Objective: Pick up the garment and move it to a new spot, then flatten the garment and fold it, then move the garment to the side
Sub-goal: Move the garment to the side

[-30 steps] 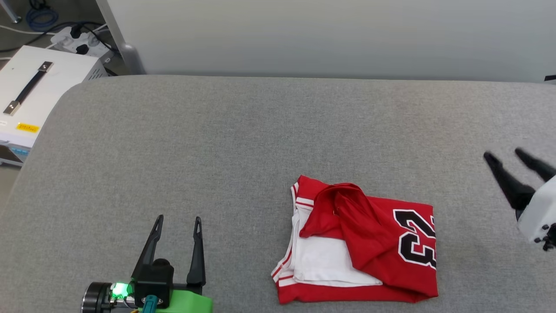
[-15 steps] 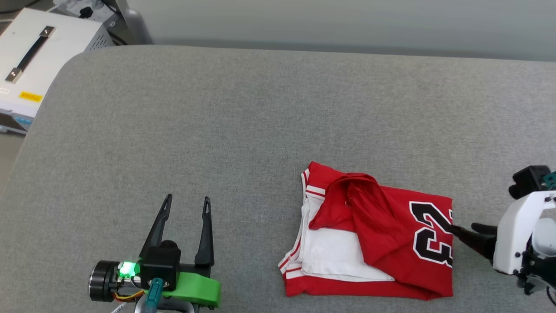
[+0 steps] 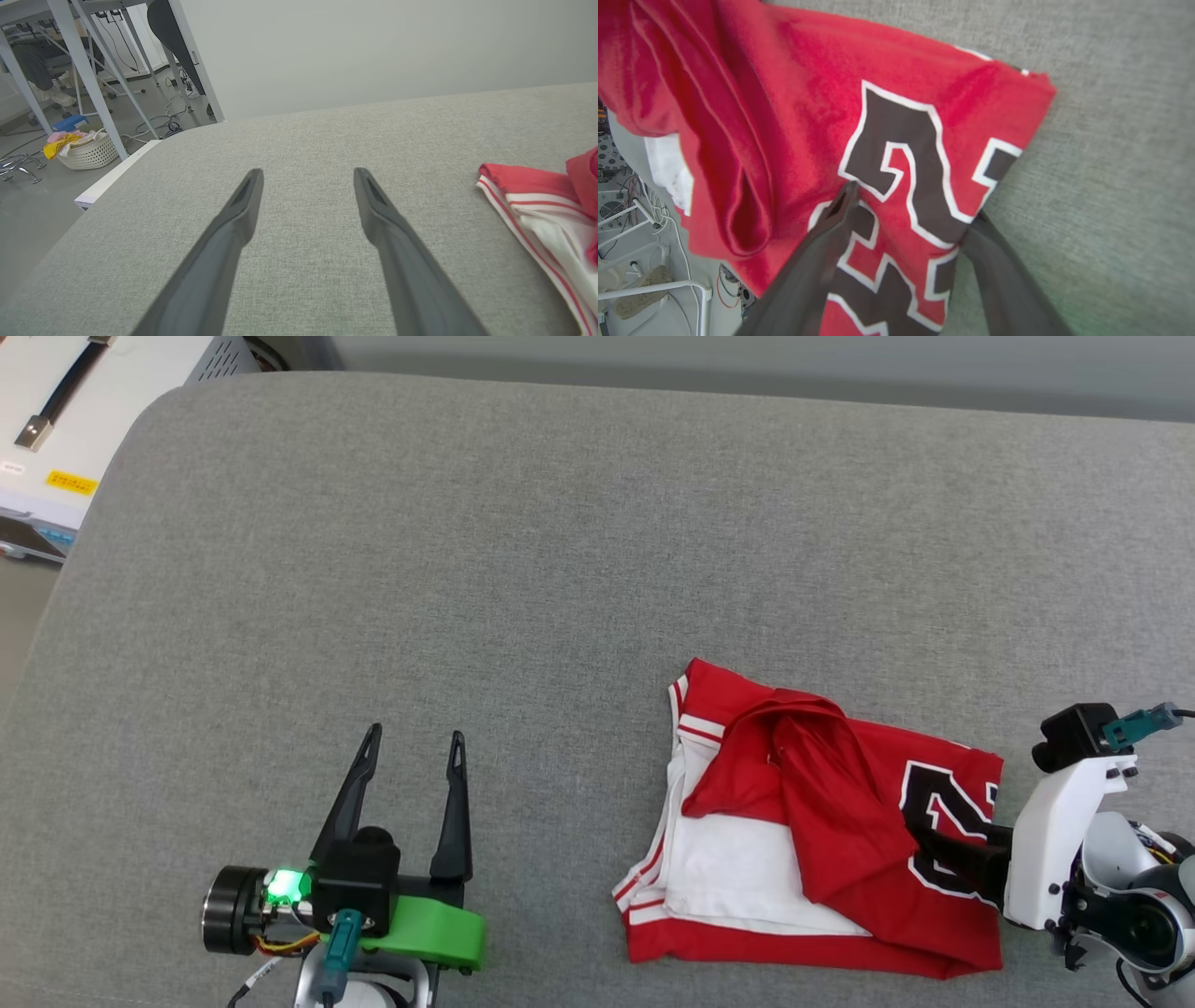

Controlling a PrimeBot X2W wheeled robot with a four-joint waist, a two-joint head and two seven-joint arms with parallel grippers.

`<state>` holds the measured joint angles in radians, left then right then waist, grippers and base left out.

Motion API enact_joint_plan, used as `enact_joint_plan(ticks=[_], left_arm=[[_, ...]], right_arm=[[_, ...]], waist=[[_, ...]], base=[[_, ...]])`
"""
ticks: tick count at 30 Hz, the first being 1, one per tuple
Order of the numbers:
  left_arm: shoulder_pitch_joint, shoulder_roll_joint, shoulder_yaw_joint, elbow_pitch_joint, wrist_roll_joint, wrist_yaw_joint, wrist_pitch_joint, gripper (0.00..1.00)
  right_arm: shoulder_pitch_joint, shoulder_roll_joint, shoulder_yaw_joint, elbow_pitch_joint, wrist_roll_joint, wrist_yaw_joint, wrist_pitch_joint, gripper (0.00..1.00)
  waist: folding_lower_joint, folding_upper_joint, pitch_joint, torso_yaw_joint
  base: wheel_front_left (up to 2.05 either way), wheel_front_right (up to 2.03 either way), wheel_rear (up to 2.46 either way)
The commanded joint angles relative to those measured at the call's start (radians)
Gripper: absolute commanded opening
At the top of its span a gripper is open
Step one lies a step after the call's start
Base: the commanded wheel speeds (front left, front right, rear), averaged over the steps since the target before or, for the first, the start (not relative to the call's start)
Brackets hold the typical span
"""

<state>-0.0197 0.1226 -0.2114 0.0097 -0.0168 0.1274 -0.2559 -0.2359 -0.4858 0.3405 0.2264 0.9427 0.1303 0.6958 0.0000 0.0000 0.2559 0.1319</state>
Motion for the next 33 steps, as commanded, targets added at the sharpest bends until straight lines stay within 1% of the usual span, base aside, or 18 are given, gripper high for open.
enact_joint_plan(ticks=[1, 3, 5, 10, 13, 18, 21, 27, 33], left_arm=[[-0.018, -0.005, -0.001, 0.001, 0.010, 0.001, -0.006, 1.00], [-0.020, -0.005, -0.001, 0.002, 0.010, 0.003, -0.006, 1.00], [-0.020, -0.006, 0.000, 0.004, 0.009, 0.005, -0.006, 1.00], [-0.011, -0.005, 0.002, 0.011, 0.006, 0.010, -0.006, 1.00], [-0.006, -0.005, 0.002, 0.012, 0.006, 0.010, -0.006, 1.00], [0.009, -0.004, 0.002, 0.010, 0.005, 0.014, -0.006, 1.00], [0.020, -0.004, 0.003, 0.008, 0.003, 0.015, -0.006, 1.00], [0.026, -0.002, 0.007, 0.002, 0.003, 0.018, -0.006, 1.00], [0.013, 0.008, 0.009, 0.000, 0.009, 0.016, -0.006, 1.00]], right_arm=[[0.024, 0.036, 0.058, 0.035, 0.011, 0.000, 0.005, 1.00], [0.024, 0.028, 0.076, 0.043, 0.015, 0.000, -0.015, 1.00], [0.017, 0.012, 0.090, 0.044, 0.010, 0.000, -0.052, 0.00], [-0.005, -0.027, 0.109, 0.028, 0.015, 0.000, -0.136, 0.00], [-0.020, -0.052, 0.103, 0.008, 0.020, 0.000, -0.185, 0.00], [-0.052, -0.109, 0.102, -0.061, -0.002, 0.000, -0.239, 0.00], [-0.073, -0.147, 0.109, -0.106, -0.025, 0.000, -0.249, 0.00], [-0.113, -0.224, 0.121, -0.198, -0.074, 0.000, -0.237, 0.00], [-0.144, -0.274, 0.103, -0.246, -0.104, 0.000, -0.225, 0.00]], waist=[[0.0000, 0.0000, 0.007, 0.004], [0.0000, 0.0000, 0.010, 0.003], [0.0000, 0.0000, 0.011, 0.001], [0.0000, 0.0000, -0.008, -0.014], [0.0000, 0.0000, -0.023, -0.025], [0.0000, 0.0000, -0.046, -0.059], [0.0000, 0.0000, -0.053, -0.091], [0.0000, 0.0000, -0.052, -0.185], [0.0000, 0.0000, -0.041, -0.266]], base=[[0.00, 0.00, 0.00], [0.00, 0.00, 0.00], [0.00, 0.00, 0.00], [0.00, 0.00, 0.00], [0.00, 0.00, 0.00], [0.00, 0.00, 0.00], [0.00, 0.00, 0.00], [0.00, 0.00, 0.00], [0.00, 0.00, 0.00]])
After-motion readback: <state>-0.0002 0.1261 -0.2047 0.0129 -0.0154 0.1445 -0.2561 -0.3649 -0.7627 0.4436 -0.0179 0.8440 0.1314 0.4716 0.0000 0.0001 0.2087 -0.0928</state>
